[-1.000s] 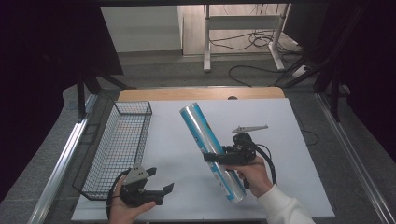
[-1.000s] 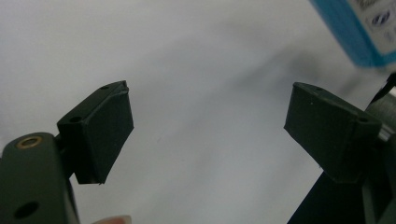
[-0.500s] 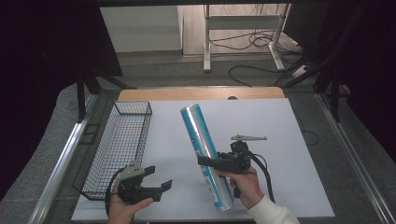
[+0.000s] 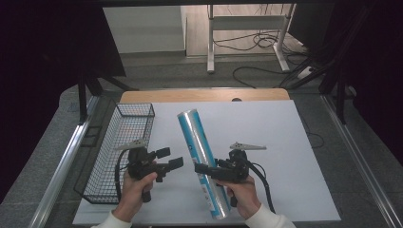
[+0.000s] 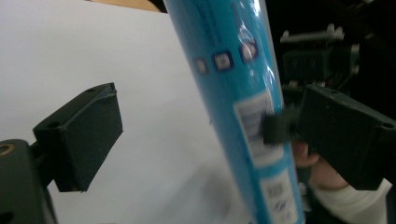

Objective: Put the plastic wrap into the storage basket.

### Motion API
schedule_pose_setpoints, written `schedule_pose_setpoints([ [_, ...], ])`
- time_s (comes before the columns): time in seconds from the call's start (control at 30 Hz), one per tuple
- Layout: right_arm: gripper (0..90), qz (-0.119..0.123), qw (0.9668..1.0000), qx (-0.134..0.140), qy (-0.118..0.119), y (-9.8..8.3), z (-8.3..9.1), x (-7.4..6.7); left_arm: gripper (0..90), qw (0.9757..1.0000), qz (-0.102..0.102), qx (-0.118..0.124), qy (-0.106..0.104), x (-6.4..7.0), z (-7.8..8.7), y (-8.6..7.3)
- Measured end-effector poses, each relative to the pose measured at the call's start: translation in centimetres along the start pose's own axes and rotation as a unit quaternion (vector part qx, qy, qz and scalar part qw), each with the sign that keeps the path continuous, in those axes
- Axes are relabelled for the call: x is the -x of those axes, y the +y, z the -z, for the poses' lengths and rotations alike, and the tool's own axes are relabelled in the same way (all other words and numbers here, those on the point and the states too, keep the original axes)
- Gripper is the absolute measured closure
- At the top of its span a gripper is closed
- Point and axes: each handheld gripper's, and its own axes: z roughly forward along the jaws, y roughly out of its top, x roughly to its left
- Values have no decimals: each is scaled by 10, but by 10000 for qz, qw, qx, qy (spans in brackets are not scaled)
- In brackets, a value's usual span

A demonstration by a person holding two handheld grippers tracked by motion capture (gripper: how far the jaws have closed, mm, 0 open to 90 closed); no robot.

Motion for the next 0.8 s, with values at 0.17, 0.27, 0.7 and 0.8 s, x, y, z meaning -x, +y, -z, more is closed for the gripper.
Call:
schedule_pose_setpoints([
  [0.17, 324, 113, 9999, 66, 73, -2, -6, -6, 71, 9973, 339, -41, -645, -8, -22, 10],
  [0.27, 324, 137, 9998, 87, 136, -4, -11, -8, 87, 9945, 472, -194, -914, -10, -35, 12],
  [0.7, 320, 119, 9997, 83, 219, -6, -24, -12, 313, 9907, 593, -376, -1162, -14, -44, 13],
  [0.8, 311, 79, 9995, 53, 311, -6, -26, -10, 317, 9908, 500, -409, -1185, -14, -42, 14],
])
